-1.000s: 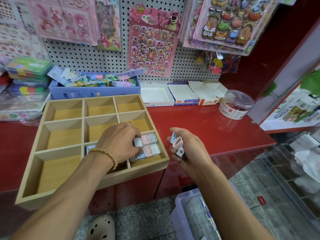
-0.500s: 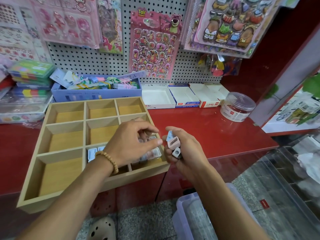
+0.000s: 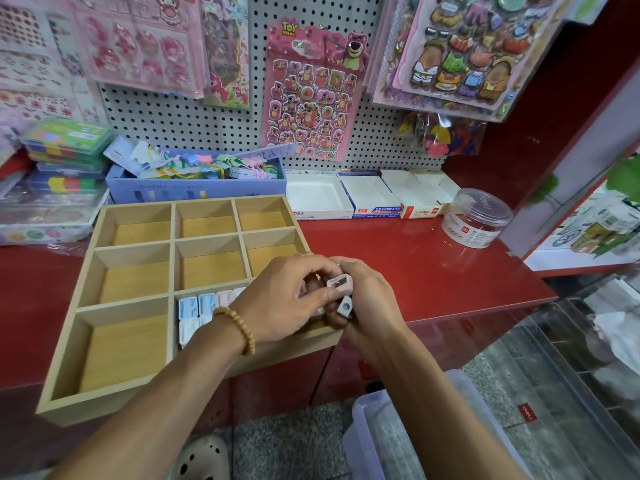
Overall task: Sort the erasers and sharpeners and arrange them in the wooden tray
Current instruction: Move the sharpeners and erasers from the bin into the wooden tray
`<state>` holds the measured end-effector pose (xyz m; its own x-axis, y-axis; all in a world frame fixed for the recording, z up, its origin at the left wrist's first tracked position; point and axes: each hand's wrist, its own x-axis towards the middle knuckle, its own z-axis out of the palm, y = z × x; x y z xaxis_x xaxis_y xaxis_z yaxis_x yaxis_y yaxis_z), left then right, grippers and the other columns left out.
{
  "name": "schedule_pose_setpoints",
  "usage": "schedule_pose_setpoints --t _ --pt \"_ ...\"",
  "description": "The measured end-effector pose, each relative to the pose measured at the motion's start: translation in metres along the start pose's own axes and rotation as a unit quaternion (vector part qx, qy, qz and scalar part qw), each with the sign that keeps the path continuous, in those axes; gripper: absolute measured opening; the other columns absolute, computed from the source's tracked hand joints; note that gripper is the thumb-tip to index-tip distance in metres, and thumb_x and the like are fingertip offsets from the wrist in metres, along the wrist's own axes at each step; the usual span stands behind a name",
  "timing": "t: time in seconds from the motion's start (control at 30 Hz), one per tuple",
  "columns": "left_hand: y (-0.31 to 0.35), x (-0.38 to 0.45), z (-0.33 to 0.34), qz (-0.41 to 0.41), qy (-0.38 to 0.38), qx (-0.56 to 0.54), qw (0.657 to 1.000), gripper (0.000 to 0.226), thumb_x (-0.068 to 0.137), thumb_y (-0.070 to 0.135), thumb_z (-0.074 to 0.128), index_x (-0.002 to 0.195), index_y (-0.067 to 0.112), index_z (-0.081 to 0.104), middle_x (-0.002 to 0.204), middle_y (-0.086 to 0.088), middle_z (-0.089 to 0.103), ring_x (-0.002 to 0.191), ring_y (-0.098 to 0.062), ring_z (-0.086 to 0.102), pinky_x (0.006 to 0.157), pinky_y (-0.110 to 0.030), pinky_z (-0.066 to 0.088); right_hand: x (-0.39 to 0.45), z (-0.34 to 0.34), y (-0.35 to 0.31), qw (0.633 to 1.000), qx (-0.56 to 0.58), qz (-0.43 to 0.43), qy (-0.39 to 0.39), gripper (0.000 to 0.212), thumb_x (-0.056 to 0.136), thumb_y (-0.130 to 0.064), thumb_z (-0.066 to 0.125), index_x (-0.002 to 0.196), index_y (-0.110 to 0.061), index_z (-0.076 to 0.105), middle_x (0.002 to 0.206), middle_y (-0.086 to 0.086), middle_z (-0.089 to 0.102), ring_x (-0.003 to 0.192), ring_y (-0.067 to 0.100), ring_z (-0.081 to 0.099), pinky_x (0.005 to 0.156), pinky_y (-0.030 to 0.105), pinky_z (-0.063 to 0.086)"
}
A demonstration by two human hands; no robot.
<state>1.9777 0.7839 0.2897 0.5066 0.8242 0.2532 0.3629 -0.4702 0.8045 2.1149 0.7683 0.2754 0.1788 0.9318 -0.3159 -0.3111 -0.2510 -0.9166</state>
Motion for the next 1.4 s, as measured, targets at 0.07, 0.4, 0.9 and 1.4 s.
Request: schedule_pose_setpoints --t 0.07,0.4,0.9,1.4 --pt "0.001 -0.001 -0.003 -0.002 0.007 -0.014 1.0 0.003 0.089 0.026 0.068 0.09 0.028 0.07 0.079 0.011 0.07 0.075 -0.007 0.062 0.07 -0.024 0.05 0.001 -0.002 0.001 1.0 0.012 -0.002 0.01 0.025 0.097 -0.005 0.041 0.112 -0.002 0.061 0.056 0.006 0.048 0.043 0.015 0.035 0.041 0.021 0.021" --pt "-0.009 0.002 -0.025 -0.118 0.086 -0.065 0.987 0.018 0.079 0.007 0.076 0.087 0.023 0.072 0.073 0.01 0.07 0.064 -0.009 0.071 0.054 -0.014 0.049 -0.008 -0.003 -0.004 0.986 -0.136 -0.074 -0.069 0.019 0.104 -0.021 0.052 0.1 -0.009 0.065 0.06 0.0 0.051 0.042 0.009 0.039 0.04 0.021 0.027" --pt "-0.008 -0.008 -0.048 -0.122 0.048 -0.257 0.957 0.027 0.08 -0.003 0.072 0.104 0.008 0.071 0.084 -0.014 0.075 0.079 -0.02 0.073 0.068 -0.023 0.057 -0.006 0.014 -0.008 0.974 -0.117 -0.12 -0.149 0.017 0.102 -0.015 0.053 0.108 -0.013 0.07 0.074 0.002 0.058 0.049 0.007 0.042 0.048 0.02 0.037" --pt "-0.03 -0.014 -0.05 -0.154 0.001 0.27 0.95 0.028 0.071 0.038 0.082 0.096 0.03 0.071 0.077 0.021 0.056 0.079 -0.004 0.056 0.069 -0.022 0.046 -0.006 -0.004 -0.008 0.99 -0.132 -0.049 -0.007 0.015 0.099 -0.019 0.061 0.09 -0.008 0.065 0.068 0.009 0.063 0.042 0.007 0.045 0.042 0.021 0.037"
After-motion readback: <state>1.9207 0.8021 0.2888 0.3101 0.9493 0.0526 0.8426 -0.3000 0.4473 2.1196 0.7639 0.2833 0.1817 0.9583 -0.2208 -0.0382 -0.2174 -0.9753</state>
